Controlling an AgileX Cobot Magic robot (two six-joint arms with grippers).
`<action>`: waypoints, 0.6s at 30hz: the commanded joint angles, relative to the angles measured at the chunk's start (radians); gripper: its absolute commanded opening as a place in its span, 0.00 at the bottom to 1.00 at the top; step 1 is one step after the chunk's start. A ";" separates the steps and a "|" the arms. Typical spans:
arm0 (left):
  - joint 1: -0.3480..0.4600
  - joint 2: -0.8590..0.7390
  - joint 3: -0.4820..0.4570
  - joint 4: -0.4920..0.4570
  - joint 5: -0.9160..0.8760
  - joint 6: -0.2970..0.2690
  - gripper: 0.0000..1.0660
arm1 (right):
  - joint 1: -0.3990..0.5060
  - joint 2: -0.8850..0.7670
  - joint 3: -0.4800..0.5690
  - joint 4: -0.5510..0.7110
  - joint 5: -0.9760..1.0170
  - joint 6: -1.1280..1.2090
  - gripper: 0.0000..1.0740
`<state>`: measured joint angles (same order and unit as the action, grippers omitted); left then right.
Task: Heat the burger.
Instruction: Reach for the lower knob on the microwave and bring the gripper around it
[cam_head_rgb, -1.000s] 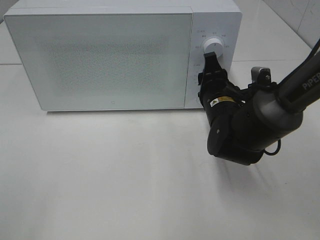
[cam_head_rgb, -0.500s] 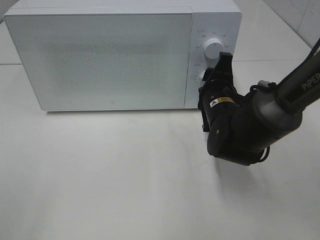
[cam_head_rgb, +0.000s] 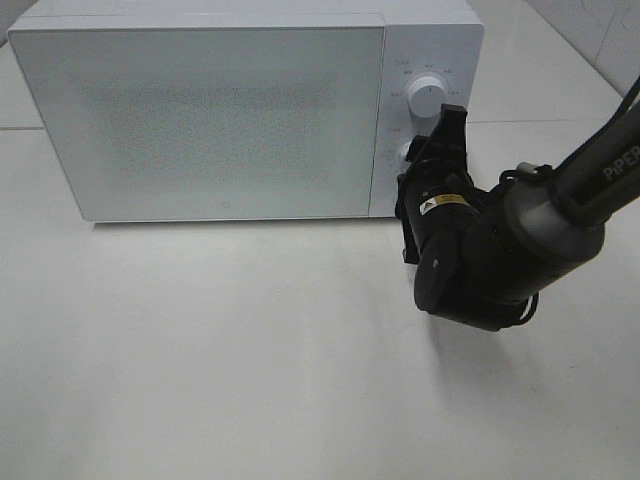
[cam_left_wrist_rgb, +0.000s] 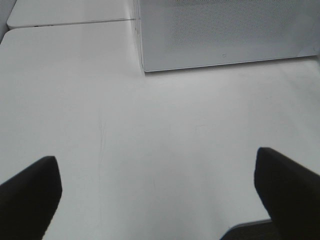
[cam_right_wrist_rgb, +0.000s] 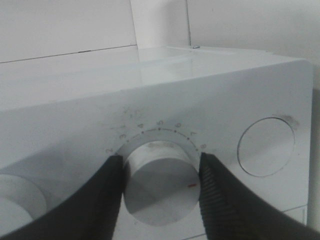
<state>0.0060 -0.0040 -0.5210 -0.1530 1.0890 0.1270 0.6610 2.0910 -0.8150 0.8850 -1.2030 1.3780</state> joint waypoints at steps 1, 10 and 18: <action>0.002 -0.017 0.003 -0.006 -0.014 -0.004 0.92 | 0.003 -0.013 -0.040 -0.135 -0.027 -0.032 0.05; 0.002 -0.017 0.003 -0.006 -0.014 -0.004 0.92 | 0.003 -0.013 -0.040 -0.026 -0.031 -0.062 0.25; 0.002 -0.017 0.003 -0.006 -0.014 -0.004 0.92 | 0.003 -0.013 -0.040 0.018 -0.054 -0.131 0.57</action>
<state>0.0060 -0.0040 -0.5210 -0.1530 1.0890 0.1270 0.6700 2.0910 -0.8270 0.9430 -1.1980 1.2950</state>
